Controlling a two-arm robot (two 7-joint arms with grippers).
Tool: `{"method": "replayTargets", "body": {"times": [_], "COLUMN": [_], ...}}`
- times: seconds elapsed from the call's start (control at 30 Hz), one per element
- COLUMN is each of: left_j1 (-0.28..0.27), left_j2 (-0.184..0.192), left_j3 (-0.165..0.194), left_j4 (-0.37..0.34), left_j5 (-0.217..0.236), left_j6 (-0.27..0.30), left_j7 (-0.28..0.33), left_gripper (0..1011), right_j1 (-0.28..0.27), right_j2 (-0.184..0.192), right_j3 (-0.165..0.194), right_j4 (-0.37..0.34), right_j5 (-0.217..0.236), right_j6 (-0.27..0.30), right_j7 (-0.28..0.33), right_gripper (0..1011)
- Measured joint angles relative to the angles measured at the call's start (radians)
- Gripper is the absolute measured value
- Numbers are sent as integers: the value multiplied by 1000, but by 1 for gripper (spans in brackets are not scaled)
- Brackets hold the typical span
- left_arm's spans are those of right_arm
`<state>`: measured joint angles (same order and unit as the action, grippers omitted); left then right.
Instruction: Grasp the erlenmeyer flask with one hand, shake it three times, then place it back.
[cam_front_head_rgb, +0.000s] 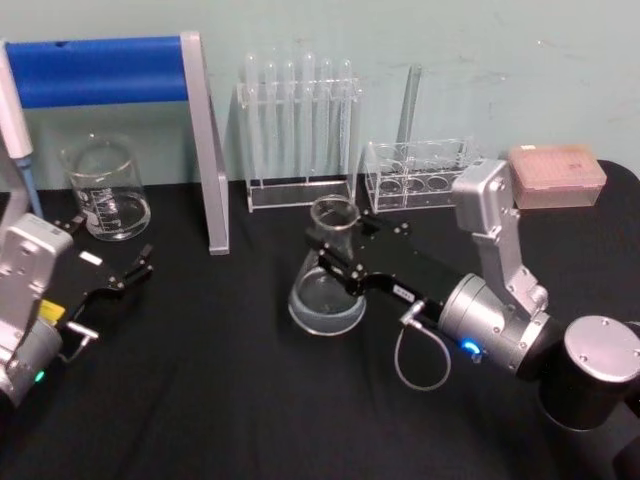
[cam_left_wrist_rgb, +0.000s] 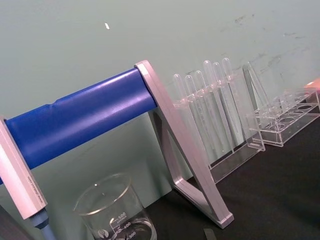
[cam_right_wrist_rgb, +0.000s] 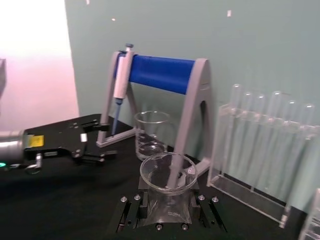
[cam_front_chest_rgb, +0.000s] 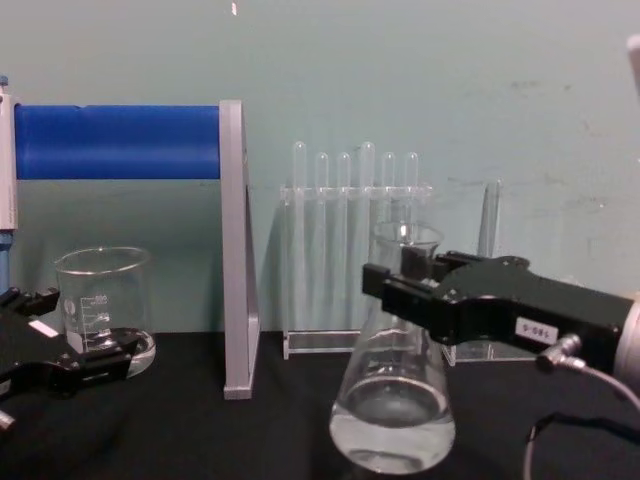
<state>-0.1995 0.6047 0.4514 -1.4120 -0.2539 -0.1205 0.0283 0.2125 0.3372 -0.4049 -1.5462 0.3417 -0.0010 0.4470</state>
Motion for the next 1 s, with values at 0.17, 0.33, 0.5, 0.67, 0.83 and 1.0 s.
{"method": "replayTargets", "body": {"times": [0.17,0.33,0.5,0.67,0.83,1.0], "left_j1": [0,0,0,0,0,0], "left_j2": [0,0,0,0,0,0], "left_j3": [0,0,0,0,0,0], "left_j4": [0,0,0,0,0,0], "left_j5": [0,0,0,0,0,0], "left_j6": [0,0,0,0,0,0], "left_j7": [0,0,0,0,0,0], "left_gripper": [1001,1001,1001,1001,1001,1001], "right_j1": [4,5,7,8,10,11], "right_j2": [6,12,17,20,20,23], "right_j3": [-27,-45,-59,-64,-52,-33], "right_j4": [-6,-11,-14,-14,-7,-1], "right_j5": [0,1,3,5,10,13], "right_j6": [3,4,3,2,-3,-8], "right_j7": [14,23,30,27,11,-7], "right_gripper": [449,449,449,449,449,449]}}
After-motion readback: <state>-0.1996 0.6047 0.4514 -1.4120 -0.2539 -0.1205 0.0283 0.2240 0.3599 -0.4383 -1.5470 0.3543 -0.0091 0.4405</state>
